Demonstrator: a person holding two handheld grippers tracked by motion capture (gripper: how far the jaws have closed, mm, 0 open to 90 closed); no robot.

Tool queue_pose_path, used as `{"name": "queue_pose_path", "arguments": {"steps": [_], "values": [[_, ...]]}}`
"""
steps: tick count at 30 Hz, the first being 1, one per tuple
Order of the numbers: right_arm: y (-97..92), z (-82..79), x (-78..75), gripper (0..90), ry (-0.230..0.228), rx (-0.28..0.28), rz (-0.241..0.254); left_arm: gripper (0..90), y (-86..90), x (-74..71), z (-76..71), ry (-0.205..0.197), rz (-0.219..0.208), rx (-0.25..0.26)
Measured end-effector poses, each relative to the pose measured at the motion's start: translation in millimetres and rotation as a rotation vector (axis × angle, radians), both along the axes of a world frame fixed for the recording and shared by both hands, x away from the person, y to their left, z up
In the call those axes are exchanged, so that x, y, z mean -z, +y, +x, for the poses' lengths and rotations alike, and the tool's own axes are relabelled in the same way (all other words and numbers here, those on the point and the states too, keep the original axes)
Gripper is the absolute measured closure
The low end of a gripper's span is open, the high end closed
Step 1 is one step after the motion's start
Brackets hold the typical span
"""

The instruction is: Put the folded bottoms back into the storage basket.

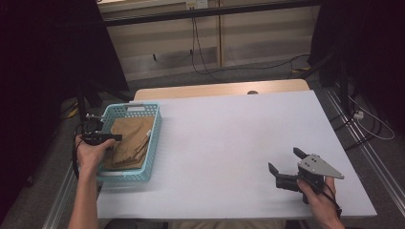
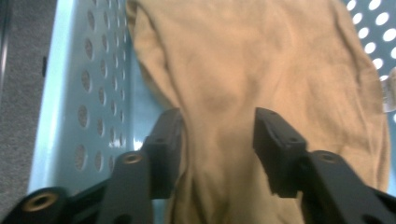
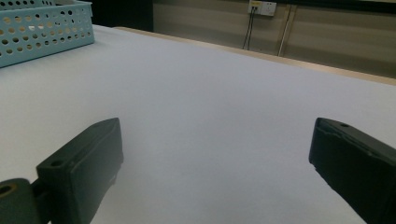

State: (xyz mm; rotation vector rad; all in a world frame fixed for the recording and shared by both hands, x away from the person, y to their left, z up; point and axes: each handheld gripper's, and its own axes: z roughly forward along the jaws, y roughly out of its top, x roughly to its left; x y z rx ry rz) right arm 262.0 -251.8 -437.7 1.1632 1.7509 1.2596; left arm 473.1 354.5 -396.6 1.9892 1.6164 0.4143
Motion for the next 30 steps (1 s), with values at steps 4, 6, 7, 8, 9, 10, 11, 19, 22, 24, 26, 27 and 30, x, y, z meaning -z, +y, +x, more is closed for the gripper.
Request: {"name": "queue_pose_path", "arguments": {"steps": [4,6,7,8,9,10,11,19,22,24,26,27,30], "values": [[-0.2,0.1,0.0,2.7,0.0,0.002,0.001,42.6,1.9,-8.6,-3.1,-0.052,-0.023,0.032],[-0.1,0.1,0.0,2.6,-0.001,0.001,0.001,38.1,3.5,-12.3,-3.9,-0.083,-0.027,0.017],[0.0,0.2,0.1,2.6,0.0,0.001,0.002,32.9,4.5,-13.4,-4.0,-0.095,-0.031,0.022],[-0.1,0.3,0.2,2.6,0.0,0.001,0.002,30.3,4.8,-13.8,-4.2,-0.117,-0.05,0.021],[-0.1,0.4,0.3,2.7,0.001,0.001,0.002,29.2,6.3,-14.8,-4.4,-0.121,-0.054,0.025],[-0.3,0.5,0.3,2.6,0.002,-0.001,0.002,26.7,7.5,-15.3,-4.6,-0.135,-0.045,0.02],[-0.4,0.8,0.5,2.7,0.002,-0.001,0.005,23.4,8.5,-15.8,-4.7,-0.137,-0.042,0.011],[-0.4,0.8,1.2,2.6,0.004,-0.001,0.013,7.0,13.7,-21.6,-6.1,-0.211,-0.107,0.013],[0.0,2.1,1.5,2.6,0.006,-0.003,0.013,5.3,13.3,-26.4,-9.7,-0.247,-0.124,0.044],[0.6,2.6,1.8,2.6,0.008,-0.007,0.014,5.1,13.6,-28.7,-11.8,-0.28,-0.145,0.045],[0.6,2.7,1.8,2.6,0.009,-0.007,0.014,4.9,14.0,-30.5,-12.5,-0.333,-0.151,0.069],[0.4,2.7,1.8,2.6,0.008,-0.008,0.014,4.9,12.9,-30.4,-12.9,-0.351,-0.128,0.08],[-0.6,3.2,2.2,2.6,0.009,0.001,0.014,5.3,12.6,-28.3,-16.1,-0.375,-0.097,0.132]]}}
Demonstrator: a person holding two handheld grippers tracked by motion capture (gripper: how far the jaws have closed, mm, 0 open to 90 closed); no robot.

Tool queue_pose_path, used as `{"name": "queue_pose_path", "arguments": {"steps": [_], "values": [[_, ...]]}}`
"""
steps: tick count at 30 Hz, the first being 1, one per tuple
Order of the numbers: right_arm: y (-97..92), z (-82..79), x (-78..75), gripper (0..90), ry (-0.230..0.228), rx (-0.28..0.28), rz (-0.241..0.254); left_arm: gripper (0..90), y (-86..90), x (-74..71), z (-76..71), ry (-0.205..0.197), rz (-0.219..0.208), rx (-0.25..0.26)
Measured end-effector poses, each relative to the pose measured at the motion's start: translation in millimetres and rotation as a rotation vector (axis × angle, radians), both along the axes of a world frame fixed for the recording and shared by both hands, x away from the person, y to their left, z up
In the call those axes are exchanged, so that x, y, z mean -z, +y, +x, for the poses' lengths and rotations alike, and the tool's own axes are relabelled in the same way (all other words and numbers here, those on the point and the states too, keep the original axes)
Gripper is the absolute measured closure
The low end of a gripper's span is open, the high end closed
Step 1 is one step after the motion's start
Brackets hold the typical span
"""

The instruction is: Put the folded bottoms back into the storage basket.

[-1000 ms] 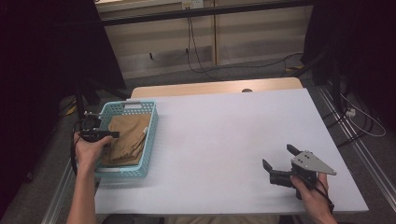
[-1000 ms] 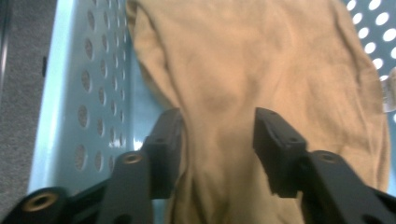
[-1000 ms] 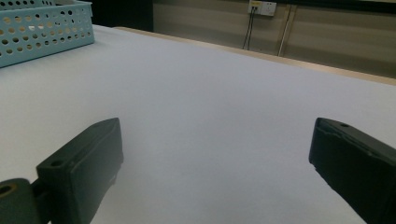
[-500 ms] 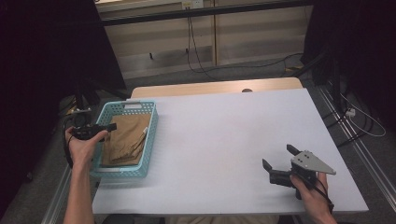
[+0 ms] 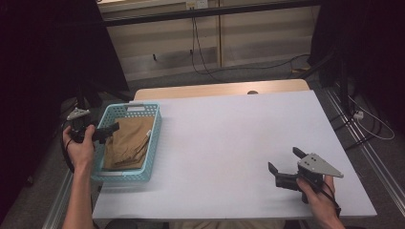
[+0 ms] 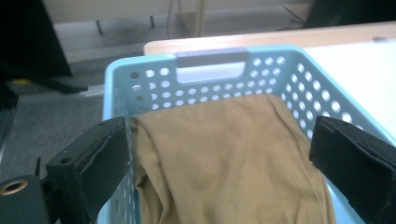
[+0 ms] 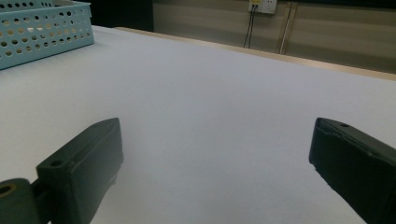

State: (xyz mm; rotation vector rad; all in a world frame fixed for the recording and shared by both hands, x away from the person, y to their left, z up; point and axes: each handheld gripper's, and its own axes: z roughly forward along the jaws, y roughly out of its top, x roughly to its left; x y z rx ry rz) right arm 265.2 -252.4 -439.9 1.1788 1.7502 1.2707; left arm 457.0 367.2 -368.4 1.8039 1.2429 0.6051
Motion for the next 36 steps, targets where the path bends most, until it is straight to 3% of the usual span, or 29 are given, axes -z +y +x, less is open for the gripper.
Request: {"name": "queue_pose_path", "arguments": {"steps": [4,6,8,9,17,19,27,30,36], "values": [[-0.1,0.4,0.2,2.6,0.002,0.001,0.0,5.2,5.8,-5.2,-7.3,-0.035,-0.026,-0.046],[0.0,0.0,0.0,2.6,-0.001,0.001,-0.002,6.0,9.6,-10.6,-15.1,-0.007,-0.054,-0.03],[-0.2,-0.2,-0.1,2.6,-0.002,0.005,-0.004,7.0,13.4,-12.0,-21.5,-0.02,-0.134,-0.055],[-0.2,-0.3,-0.3,2.6,-0.002,0.008,-0.002,7.0,14.5,-12.3,-22.8,-0.017,-0.146,-0.053],[0.8,-0.1,-0.7,2.6,-0.004,0.005,-0.008,5.3,9.8,-16.1,-43.4,-0.037,-0.08,-0.023],[0.8,0.0,-0.8,2.6,-0.004,0.01,-0.007,5.1,6.6,-18.0,-50.2,-0.026,-0.087,-0.013],[2.1,0.7,-1.0,2.6,-0.006,0.014,-0.013,4.6,-6.9,-23.5,-73.4,-0.096,-0.073,0.007],[1.8,0.6,-1.3,2.6,-0.009,0.015,-0.014,4.4,-12.3,-22.8,-80.4,-0.104,-0.085,0.026],[2.5,0.5,-1.6,2.6,-0.01,0.012,-0.014,4.1,-23.5,-22.8,-93.1,-0.127,-0.065,0.055]]}}
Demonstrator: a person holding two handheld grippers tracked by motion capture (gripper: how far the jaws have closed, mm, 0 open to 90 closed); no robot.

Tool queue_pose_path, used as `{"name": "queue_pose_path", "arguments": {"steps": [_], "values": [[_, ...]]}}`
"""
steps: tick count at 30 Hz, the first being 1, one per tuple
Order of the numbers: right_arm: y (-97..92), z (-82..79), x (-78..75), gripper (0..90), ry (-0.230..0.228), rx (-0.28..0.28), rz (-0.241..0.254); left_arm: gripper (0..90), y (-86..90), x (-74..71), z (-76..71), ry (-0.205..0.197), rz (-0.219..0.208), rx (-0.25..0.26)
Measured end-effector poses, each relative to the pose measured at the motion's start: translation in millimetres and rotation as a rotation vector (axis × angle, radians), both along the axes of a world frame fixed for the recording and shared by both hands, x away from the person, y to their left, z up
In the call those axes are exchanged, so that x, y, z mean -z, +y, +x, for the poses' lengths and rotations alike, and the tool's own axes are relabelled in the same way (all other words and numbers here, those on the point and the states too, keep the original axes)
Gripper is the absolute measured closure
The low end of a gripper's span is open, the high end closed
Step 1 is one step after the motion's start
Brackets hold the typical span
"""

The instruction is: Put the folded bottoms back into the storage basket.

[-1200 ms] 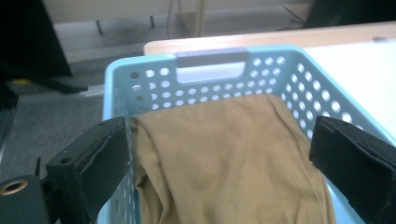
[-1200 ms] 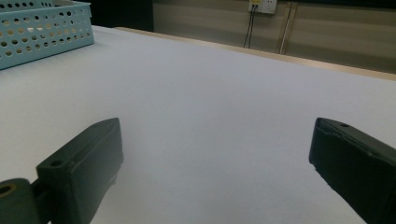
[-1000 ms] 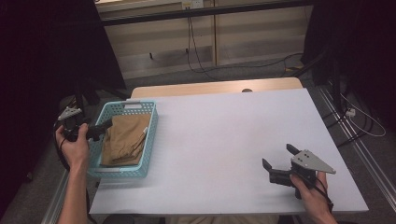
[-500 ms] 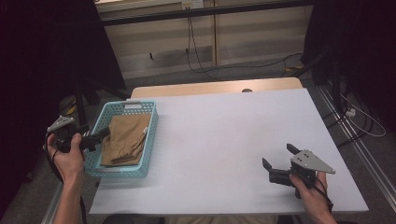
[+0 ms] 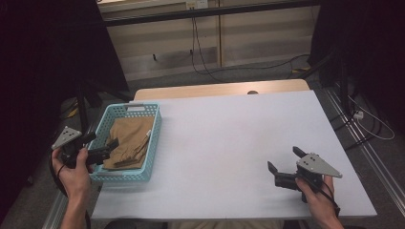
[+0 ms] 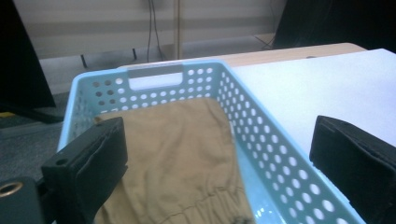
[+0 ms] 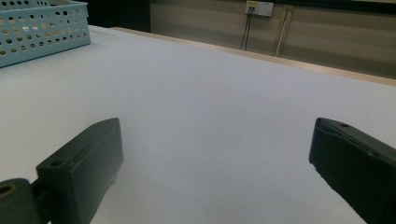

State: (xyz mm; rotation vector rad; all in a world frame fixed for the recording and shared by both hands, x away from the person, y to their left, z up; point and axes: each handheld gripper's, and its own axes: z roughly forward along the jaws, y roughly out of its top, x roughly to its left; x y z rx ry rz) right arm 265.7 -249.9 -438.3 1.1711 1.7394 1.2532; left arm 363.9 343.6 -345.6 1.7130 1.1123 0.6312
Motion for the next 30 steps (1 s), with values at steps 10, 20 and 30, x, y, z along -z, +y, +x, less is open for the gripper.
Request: {"name": "queue_pose_path", "arguments": {"steps": [10,20,30], "values": [[2.9,3.0,-0.4,2.6,-0.002,-0.019,-0.001,3.2,-17.6,-1.7,-18.7,-0.017,-0.039,0.027],[5.0,4.8,-0.5,2.6,-0.005,-0.032,-0.001,3.0,-49.1,-11.1,-29.6,-0.063,-0.014,0.104],[5.1,5.0,-0.4,2.6,-0.003,-0.035,0.0,2.8,-76.1,-7.3,-21.2,-0.093,-0.019,0.179]]}}
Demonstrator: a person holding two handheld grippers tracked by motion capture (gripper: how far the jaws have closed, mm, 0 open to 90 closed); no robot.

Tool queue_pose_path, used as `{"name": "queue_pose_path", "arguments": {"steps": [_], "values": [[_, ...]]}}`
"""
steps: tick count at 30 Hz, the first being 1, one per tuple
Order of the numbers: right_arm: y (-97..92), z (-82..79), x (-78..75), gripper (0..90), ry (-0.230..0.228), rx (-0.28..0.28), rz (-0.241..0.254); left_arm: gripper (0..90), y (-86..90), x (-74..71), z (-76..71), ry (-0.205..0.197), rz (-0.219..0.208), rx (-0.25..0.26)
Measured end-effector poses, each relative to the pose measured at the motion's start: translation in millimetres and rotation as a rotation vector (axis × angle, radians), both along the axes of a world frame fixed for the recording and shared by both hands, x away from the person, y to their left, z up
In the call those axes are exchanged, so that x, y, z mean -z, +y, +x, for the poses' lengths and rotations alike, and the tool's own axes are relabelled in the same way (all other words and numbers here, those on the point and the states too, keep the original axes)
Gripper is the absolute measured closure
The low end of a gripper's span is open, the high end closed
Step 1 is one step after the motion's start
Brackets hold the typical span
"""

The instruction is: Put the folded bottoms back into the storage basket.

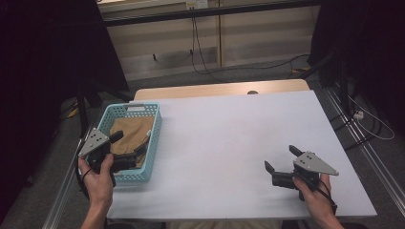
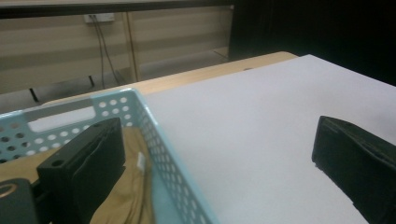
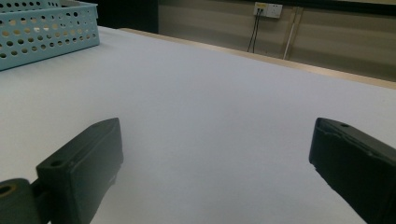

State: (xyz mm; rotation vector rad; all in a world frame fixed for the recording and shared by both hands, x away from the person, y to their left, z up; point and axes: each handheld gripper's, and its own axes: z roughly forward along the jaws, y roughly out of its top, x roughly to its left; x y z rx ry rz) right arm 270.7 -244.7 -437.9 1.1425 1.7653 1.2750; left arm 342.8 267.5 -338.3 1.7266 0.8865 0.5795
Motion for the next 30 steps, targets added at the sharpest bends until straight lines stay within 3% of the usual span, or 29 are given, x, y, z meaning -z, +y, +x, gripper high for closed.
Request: {"name": "queue_pose_path", "arguments": {"steps": [9,13,15,21,30], "values": [[-0.1,0.0,0.2,2.6,0.001,0.001,0.0,2.6,-23.6,11.4,4.1,-0.016,0.022,0.053],[-0.3,-0.2,0.2,2.5,0.002,0.002,0.001,2.9,-33.6,11.4,7.2,-0.04,-0.02,0.08],[-0.4,0.4,0.4,2.6,0.003,0.003,0.001,3.0,-40.9,11.5,9.4,-0.049,-0.019,0.078],[-0.8,-0.4,0.2,2.6,0.001,0.0,0.002,3.2,-59.1,16.2,11.9,-0.025,-0.009,0.121],[-1.7,-1.7,0.0,2.6,-0.001,0.006,0.002,3.5,-73.1,40.7,5.4,0.02,0.015,0.137]]}}
